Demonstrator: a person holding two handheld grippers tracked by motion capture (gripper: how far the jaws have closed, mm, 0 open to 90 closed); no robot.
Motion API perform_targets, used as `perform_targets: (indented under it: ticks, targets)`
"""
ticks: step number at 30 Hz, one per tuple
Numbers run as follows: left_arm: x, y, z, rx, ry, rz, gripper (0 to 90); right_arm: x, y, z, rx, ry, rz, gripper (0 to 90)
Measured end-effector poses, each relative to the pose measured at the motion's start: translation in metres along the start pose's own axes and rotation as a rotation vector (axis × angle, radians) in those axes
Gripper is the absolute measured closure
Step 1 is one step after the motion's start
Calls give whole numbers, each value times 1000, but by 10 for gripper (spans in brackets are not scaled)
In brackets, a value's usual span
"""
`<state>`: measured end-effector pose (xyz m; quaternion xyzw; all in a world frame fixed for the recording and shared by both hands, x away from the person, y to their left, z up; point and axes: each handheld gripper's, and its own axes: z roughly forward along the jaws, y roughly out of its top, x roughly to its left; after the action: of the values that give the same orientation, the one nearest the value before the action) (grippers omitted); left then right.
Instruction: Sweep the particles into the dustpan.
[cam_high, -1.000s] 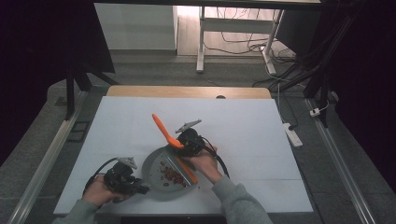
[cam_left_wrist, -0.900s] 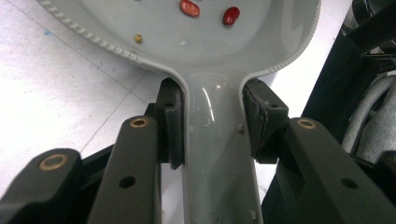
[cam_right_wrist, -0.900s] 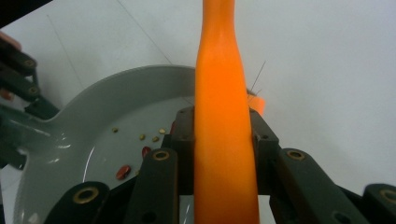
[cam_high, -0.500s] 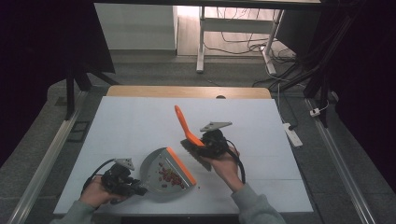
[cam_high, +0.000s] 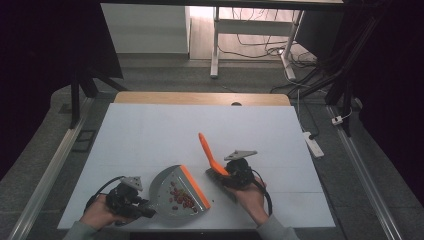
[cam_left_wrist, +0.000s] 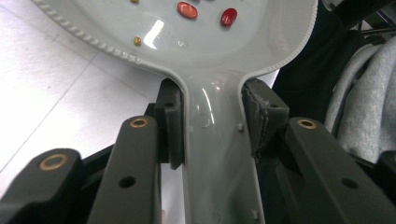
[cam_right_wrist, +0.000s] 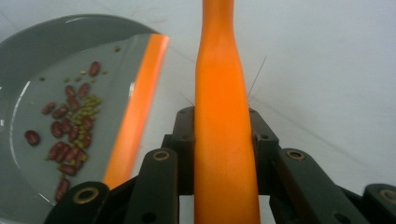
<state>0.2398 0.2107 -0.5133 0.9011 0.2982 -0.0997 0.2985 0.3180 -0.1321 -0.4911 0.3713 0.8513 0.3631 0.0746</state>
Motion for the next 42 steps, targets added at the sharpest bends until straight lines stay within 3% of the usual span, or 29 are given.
perform_targets:
  ticks: [8,11,15,19,24,29,42]
  targets:
    - [-1,1,2,4,-1,-9,620,43,3,17,-37,74,-40,706]
    - [-1,1,2,2,-1,-10,620,57,11,22,-67,143,-32,705]
    - [0,1,3,-3,-1,-10,620,60,20,19,-95,161,-49,705]
    - [1,1,6,-27,11,-10,620,44,26,6,-138,128,-44,705]
    - [3,2,9,-58,30,-14,619,25,24,-4,-152,87,-35,705]
    - [4,3,10,-85,62,-31,619,2,20,-12,-165,85,-36,705]
    - [2,8,8,-139,115,-69,619,-27,10,-36,-200,71,-43,705]
